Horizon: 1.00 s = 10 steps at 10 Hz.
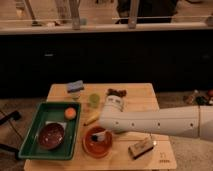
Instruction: Wipe red bowl with brush
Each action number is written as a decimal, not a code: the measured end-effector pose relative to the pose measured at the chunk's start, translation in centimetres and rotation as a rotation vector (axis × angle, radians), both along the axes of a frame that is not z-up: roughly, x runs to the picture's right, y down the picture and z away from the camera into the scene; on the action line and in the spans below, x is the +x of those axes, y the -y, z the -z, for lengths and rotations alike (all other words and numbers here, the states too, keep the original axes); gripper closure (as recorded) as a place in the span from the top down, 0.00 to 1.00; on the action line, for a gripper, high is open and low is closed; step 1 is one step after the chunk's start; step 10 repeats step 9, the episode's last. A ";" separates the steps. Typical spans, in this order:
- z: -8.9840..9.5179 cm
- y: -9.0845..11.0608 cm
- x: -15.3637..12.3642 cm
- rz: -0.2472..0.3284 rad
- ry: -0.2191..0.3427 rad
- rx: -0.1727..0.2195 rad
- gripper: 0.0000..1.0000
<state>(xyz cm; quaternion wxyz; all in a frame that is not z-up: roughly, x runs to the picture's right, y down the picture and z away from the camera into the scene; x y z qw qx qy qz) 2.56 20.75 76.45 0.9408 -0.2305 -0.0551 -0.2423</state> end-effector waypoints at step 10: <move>1.7 -3.4 2.5 -0.017 0.082 -0.036 0.00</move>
